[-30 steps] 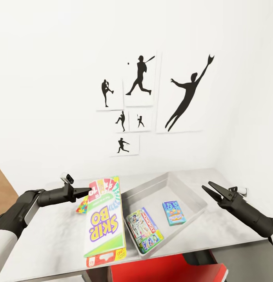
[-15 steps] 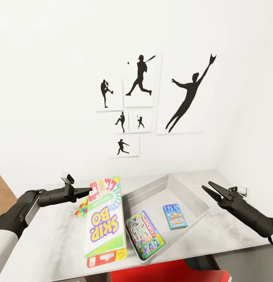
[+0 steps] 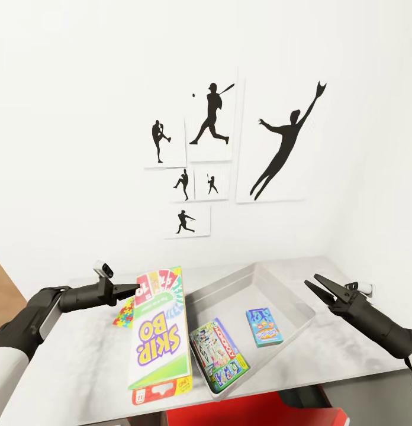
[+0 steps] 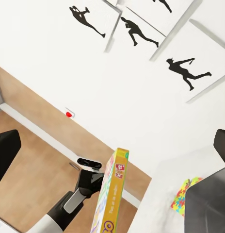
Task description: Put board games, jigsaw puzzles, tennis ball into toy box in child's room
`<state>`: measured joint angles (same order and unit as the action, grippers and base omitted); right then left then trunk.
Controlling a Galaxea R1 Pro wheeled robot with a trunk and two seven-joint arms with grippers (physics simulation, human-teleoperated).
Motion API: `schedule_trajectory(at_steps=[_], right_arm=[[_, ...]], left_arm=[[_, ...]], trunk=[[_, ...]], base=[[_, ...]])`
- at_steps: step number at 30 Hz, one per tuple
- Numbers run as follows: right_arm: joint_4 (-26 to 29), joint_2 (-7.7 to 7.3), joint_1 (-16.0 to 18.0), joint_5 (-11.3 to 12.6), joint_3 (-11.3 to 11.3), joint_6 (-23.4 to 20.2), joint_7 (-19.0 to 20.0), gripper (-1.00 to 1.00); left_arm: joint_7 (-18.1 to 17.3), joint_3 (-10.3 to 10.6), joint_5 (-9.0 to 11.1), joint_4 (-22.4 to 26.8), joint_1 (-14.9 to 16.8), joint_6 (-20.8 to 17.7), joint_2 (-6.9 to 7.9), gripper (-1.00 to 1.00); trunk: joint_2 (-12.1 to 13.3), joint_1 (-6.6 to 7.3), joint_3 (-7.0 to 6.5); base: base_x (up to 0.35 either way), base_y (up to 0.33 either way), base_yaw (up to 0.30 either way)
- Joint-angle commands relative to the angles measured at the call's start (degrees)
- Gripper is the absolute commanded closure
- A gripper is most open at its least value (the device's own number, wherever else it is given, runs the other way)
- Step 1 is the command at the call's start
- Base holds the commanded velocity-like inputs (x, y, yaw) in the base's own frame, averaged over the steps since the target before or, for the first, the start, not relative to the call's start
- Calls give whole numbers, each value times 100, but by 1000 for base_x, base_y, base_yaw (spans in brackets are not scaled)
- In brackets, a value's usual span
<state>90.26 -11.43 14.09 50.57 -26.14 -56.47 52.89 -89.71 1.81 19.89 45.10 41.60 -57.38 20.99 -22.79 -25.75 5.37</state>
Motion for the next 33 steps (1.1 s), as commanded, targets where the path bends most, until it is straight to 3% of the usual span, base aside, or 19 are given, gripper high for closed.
schedule_trajectory(at_steps=[1, 12, 19, 23, 27, 31, 33], right_arm=[[0, 0, 6, -11, -5, -22, 21, -100], [-11, -10, 6, -5, -17, -22, 27, -100], [-49, -56, 6, 10, -33, -29, 34, -100], [-99, -73, 6, 14, -99, -37, 42, -100], [-114, -77, 6, 14, -171, -38, 44, -100], [-128, -83, 6, 15, -293, -39, 57, -100], [-130, -86, 6, 8, -364, -39, 61, -100]], left_arm=[[-29, 19, 10, -2, 6, -65, 5, 100], [-29, -12, 13, -2, 6, -135, -4, 100], [-29, -29, 15, -2, 6, -163, -106, 100], [-29, -43, 2, -13, 6, -153, -243, 100], [-29, -47, 4, -27, 6, -156, -283, 100], [298, -55, 34, -61, 6, -159, -427, 100], [475, -153, 38, -74, 6, -159, -597, 100]], trunk=[[-13, -4, 13], [-13, -4, 13], [-13, -4, 13], [-13, -4, 13], [-13, -4, 13], [-13, -4, 13], [-13, -4, 13]], base=[[0, 0, 0], [0, 0, 0], [0, 0, 0], [0, 0, 0], [0, 0, 0], [0, 0, 0], [0, 0, 0]])
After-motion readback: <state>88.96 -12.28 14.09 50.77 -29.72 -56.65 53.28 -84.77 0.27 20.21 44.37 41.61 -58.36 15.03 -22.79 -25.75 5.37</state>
